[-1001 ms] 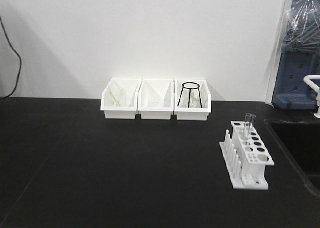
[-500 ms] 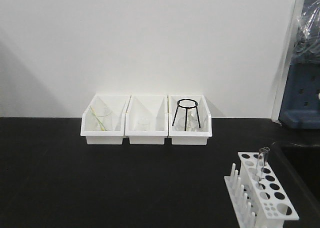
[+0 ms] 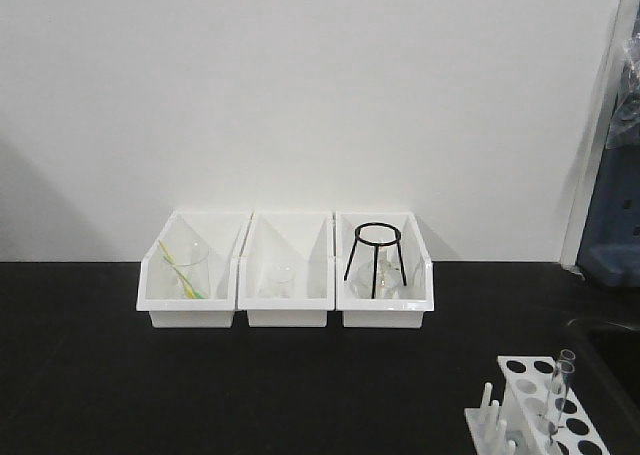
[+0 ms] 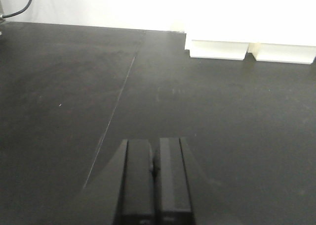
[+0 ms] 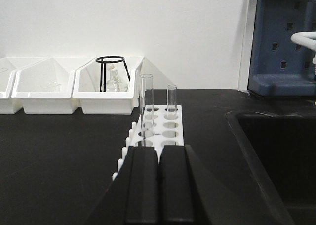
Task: Flip and reinsert test tube from rack
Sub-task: 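Drive the base toward the white test tube rack on the counter, then move the right gripper down around the taller clear test tube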
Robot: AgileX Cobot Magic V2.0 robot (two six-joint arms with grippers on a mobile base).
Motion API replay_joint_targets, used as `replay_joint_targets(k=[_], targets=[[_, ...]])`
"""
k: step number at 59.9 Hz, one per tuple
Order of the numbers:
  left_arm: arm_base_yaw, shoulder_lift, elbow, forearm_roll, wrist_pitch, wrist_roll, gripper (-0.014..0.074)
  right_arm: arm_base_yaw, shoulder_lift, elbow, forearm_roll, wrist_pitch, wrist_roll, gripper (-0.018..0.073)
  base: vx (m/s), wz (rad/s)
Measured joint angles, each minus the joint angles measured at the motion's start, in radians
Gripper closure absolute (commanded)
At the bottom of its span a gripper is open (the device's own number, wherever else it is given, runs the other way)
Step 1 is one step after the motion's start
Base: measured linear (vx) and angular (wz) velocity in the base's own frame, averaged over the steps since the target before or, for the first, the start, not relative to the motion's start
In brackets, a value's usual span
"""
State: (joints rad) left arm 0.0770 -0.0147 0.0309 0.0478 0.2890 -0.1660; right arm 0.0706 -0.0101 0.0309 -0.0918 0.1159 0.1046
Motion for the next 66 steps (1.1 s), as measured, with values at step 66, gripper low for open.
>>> replay_joint_targets(k=[66], targets=[[0.0,0.0,0.0,0.0,0.0,0.0,0.0603,0.0,0.0,0.0,0.0,-0.008,0.0,0.0568,0.03,-0.01]])
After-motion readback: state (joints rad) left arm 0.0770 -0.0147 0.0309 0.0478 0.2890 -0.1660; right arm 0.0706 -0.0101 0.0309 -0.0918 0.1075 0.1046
